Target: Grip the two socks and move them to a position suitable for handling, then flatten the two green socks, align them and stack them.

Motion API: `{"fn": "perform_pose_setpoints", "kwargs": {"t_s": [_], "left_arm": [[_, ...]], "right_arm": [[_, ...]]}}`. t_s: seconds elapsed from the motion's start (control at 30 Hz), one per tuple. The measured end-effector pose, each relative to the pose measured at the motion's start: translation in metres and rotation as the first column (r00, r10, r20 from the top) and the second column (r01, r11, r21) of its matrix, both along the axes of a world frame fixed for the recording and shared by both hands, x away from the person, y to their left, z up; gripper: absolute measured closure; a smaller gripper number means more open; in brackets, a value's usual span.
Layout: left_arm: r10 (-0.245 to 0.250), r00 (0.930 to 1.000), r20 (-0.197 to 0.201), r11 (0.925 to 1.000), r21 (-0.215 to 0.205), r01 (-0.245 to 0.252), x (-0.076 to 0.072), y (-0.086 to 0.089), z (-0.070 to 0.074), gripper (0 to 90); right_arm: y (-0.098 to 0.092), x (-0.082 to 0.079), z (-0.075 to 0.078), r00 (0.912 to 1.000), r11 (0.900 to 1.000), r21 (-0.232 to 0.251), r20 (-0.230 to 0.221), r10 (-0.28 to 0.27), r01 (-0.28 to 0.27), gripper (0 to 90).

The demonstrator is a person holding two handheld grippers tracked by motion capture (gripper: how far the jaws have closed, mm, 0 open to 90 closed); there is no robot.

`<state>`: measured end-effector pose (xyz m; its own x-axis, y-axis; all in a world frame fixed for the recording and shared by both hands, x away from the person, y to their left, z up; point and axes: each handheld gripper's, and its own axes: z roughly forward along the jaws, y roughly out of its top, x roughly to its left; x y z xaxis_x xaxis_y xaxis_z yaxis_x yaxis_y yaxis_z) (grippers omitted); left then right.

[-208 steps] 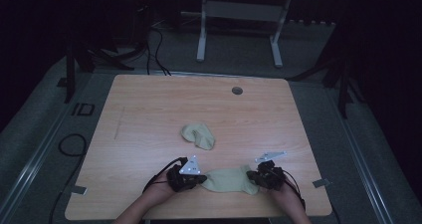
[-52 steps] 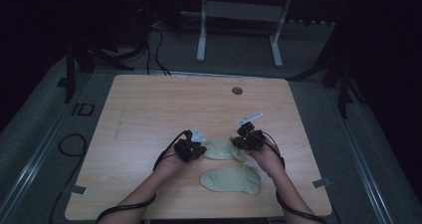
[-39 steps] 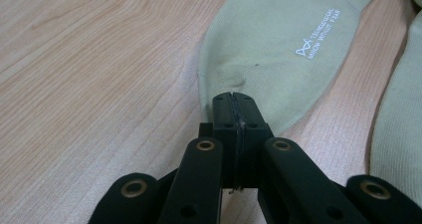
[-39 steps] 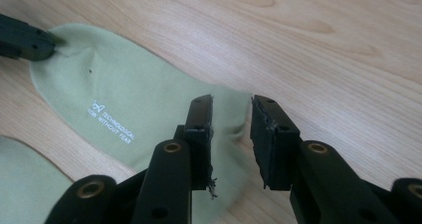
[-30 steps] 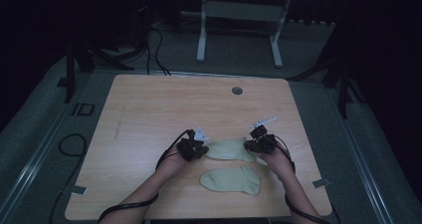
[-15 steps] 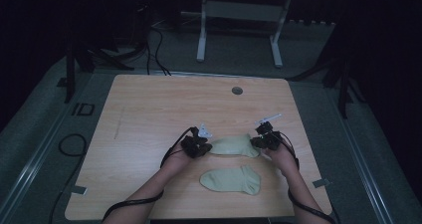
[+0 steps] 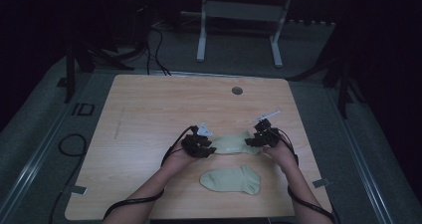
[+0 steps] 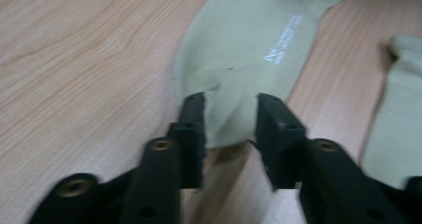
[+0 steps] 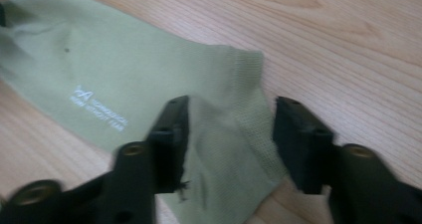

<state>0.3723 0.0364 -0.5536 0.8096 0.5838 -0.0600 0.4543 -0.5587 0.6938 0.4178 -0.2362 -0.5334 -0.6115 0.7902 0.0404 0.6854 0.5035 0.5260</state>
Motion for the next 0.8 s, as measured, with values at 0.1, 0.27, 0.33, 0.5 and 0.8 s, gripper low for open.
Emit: {"fn": "perform_pose_setpoints", "kwargs": {"t_s": [0.1,0.27,0.33,0.5,0.8], "left_arm": [[0.014,0.9999,0.0,0.9999,0.01,-0.014,-0.002,0.002,0.004,54.0],[0.023,0.9996,-0.013,0.9997,-0.001,-0.023,-0.012,0.012,0.017,48.4],[0.021,0.9997,-0.015,0.9998,-0.005,-0.022,-0.017,0.017,0.022,44.7],[0.0,0.9999,-0.015,1.0,0.003,0.0,-0.032,0.031,0.027,38.3],[-0.028,0.9961,-0.084,0.9995,-0.019,0.027,-0.069,0.039,0.016,36.5]], "right_arm": [[0.001,-0.002,0.002,0.9999,1.0,0.0,-0.001,0.016,-0.016,37.7],[-0.002,-0.009,0.016,0.9991,1.0,0.016,0.041,-0.014,0.013,24.7],[-0.006,-0.012,0.024,0.9974,0.999,0.033,0.064,-0.033,0.031,23.7],[-0.014,-0.026,0.042,0.998,0.997,0.072,0.062,-0.013,0.008,31.4],[-0.017,-0.066,0.039,0.9968,0.996,0.069,0.053,0.06,-0.064,38.3]]}}
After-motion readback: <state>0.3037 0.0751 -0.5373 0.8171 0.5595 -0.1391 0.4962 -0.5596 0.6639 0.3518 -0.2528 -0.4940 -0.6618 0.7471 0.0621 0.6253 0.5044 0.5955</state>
